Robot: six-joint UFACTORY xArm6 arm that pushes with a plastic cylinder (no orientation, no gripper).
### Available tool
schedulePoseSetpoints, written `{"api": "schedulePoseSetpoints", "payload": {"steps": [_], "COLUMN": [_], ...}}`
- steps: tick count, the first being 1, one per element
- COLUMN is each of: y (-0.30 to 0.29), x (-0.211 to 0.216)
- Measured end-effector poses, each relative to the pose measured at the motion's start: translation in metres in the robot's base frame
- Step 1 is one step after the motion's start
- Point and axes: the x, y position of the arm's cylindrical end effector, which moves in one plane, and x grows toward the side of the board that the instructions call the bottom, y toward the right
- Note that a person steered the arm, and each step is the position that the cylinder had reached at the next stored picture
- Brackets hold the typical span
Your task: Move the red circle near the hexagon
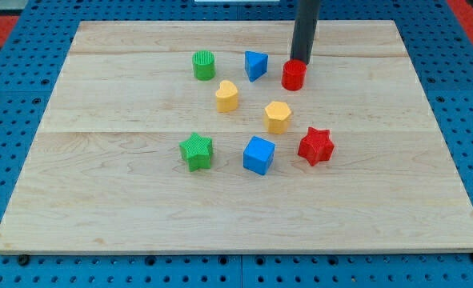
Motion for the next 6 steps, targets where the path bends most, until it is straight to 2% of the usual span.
{"api": "schedulePoseSetpoints", "payload": {"steps": [3, 5, 6], "y": [0.000, -0.008, -0.037], "x": [0.053, 0.048, 0.027]}}
